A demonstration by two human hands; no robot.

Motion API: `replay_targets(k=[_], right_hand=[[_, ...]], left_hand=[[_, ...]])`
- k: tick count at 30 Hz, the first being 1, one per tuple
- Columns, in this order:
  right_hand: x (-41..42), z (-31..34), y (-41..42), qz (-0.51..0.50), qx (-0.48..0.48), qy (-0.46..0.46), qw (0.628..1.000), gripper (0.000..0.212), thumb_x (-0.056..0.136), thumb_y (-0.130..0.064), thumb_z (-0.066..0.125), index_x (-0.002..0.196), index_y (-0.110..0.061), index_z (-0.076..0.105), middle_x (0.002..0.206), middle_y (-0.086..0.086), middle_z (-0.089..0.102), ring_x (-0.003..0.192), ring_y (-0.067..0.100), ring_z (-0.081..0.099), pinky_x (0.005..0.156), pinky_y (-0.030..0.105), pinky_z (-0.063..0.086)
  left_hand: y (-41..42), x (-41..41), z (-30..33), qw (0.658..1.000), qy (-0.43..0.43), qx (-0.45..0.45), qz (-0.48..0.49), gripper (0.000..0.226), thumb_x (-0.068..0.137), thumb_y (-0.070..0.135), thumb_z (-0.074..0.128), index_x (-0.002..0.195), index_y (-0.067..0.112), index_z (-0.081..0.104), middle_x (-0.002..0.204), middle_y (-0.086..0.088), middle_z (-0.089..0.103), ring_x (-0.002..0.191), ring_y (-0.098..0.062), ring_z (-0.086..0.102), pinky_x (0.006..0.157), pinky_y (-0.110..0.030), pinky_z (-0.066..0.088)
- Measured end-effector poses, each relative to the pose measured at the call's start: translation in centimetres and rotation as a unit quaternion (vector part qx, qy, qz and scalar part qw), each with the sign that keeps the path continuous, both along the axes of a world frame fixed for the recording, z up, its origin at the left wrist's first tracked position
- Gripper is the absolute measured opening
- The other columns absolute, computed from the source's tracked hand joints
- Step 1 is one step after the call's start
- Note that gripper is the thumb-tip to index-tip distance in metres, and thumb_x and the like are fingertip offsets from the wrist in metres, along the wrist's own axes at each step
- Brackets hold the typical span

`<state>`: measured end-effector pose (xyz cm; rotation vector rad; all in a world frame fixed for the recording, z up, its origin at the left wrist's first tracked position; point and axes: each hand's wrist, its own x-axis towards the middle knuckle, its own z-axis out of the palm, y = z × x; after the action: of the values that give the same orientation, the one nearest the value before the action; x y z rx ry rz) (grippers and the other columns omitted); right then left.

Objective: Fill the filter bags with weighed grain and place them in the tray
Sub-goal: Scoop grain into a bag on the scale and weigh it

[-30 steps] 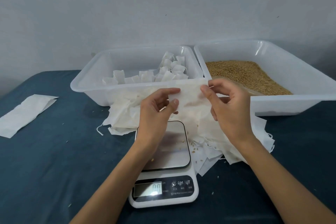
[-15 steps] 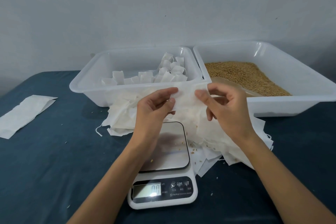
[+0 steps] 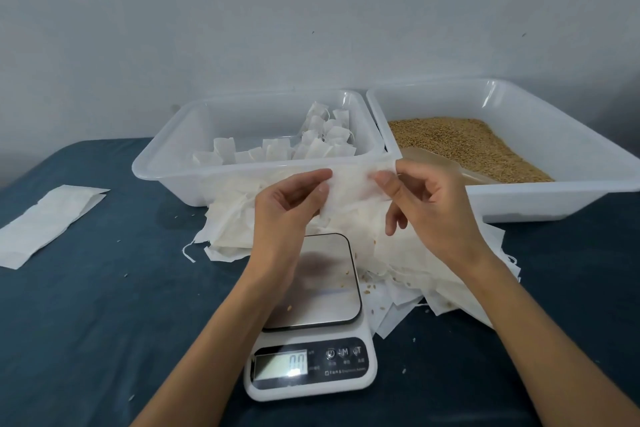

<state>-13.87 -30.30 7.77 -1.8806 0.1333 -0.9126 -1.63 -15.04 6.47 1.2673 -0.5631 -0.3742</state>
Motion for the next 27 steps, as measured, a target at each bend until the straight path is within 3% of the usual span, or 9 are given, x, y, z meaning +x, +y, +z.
replay_targets(k=[4,9,12,15,18,20,22,25,27], right_hand=[[0.0,-0.4,0.2,0.035,0.009,0.046,0.998,0.048,0.101,-0.046,0.056,0.072,-0.007,0.053,0.059,0.018,0.041,0.049,0.025,0.067,0.046,0.047,0.040],[-0.2,0.2,0.2,0.006,0.017,-0.006,1.000,0.032,0.104,-0.034,0.054,0.081,-0.017,0.067,0.061,0.010,0.049,0.047,0.024,0.066,0.042,0.041,0.040],[-0.3,0.2,0.4,-0.011,0.006,-0.006,1.000,0.026,0.104,-0.036,0.052,0.088,-0.029,0.071,0.057,0.013,0.050,0.045,0.025,0.065,0.043,0.042,0.041],[-0.4,0.2,0.6,-0.003,0.010,0.008,1.000,0.035,0.103,-0.048,0.048,0.100,-0.024,0.074,0.053,0.012,0.052,0.044,0.025,0.064,0.044,0.048,0.041],[-0.5,0.1,0.6,0.014,0.004,0.029,0.999,0.058,0.099,-0.063,0.043,0.109,-0.016,0.076,0.054,0.019,0.056,0.042,0.024,0.060,0.047,0.042,0.040],[-0.5,-0.1,0.7,0.027,0.003,0.037,0.999,0.088,0.092,-0.076,0.040,0.100,0.007,0.069,0.050,0.026,0.047,0.040,0.021,0.056,0.047,0.032,0.038],[-0.5,-0.2,1.0,0.048,0.000,0.049,0.998,0.110,0.085,-0.086,0.037,0.092,0.022,0.057,0.046,0.024,0.044,0.038,0.022,0.053,0.048,0.022,0.035],[-0.5,0.0,1.2,0.071,-0.018,0.057,0.996,0.110,0.083,-0.088,0.036,0.084,0.019,0.062,0.053,0.018,0.053,0.038,0.022,0.053,0.050,0.021,0.036],[-0.7,0.6,0.9,0.046,-0.038,0.038,0.997,0.093,0.088,-0.082,0.035,0.091,0.003,0.074,0.064,0.010,0.068,0.038,0.016,0.055,0.049,0.016,0.038]], left_hand=[[0.1,-0.1,0.0,0.999,-0.047,0.026,-0.007,0.023,0.099,0.005,0.066,0.110,0.019,0.081,0.104,0.000,0.079,0.092,-0.009,0.069,0.082,-0.021,0.055],[0.1,0.2,0.0,1.000,-0.014,0.018,0.002,0.024,0.098,-0.001,0.065,0.106,0.015,0.081,0.104,-0.005,0.078,0.089,-0.016,0.068,0.089,-0.032,0.058],[0.1,0.1,0.1,0.997,-0.060,0.033,0.036,0.019,0.100,0.005,0.066,0.109,0.015,0.078,0.105,0.001,0.078,0.087,-0.011,0.066,0.083,-0.025,0.056],[0.2,-0.4,0.4,0.983,-0.166,0.048,0.057,0.021,0.097,0.028,0.071,0.118,0.024,0.074,0.118,0.007,0.073,0.105,-0.005,0.065,0.090,-0.024,0.052],[0.6,-1.1,0.6,0.959,-0.267,0.094,0.000,0.055,0.083,0.041,0.083,0.133,0.033,0.062,0.139,0.015,0.060,0.135,-0.007,0.052,0.111,-0.024,0.041],[0.5,-1.5,0.4,0.934,-0.327,0.141,-0.032,0.072,0.078,0.032,0.088,0.142,0.033,0.055,0.143,0.019,0.053,0.140,-0.005,0.045,0.115,-0.021,0.035],[0.2,-1.8,0.1,0.915,-0.357,0.183,-0.050,0.077,0.079,0.015,0.086,0.147,0.027,0.051,0.142,0.014,0.055,0.136,-0.008,0.047,0.117,-0.032,0.035],[-0.2,-1.9,0.1,0.904,-0.371,0.205,-0.055,0.066,0.081,-0.002,0.075,0.142,0.018,0.056,0.131,0.004,0.065,0.121,-0.019,0.059,0.107,-0.043,0.045],[-0.1,-2.1,0.3,0.917,-0.350,0.183,-0.053,0.056,0.081,-0.008,0.068,0.131,0.015,0.062,0.118,0.005,0.070,0.109,-0.014,0.064,0.096,-0.033,0.050]])
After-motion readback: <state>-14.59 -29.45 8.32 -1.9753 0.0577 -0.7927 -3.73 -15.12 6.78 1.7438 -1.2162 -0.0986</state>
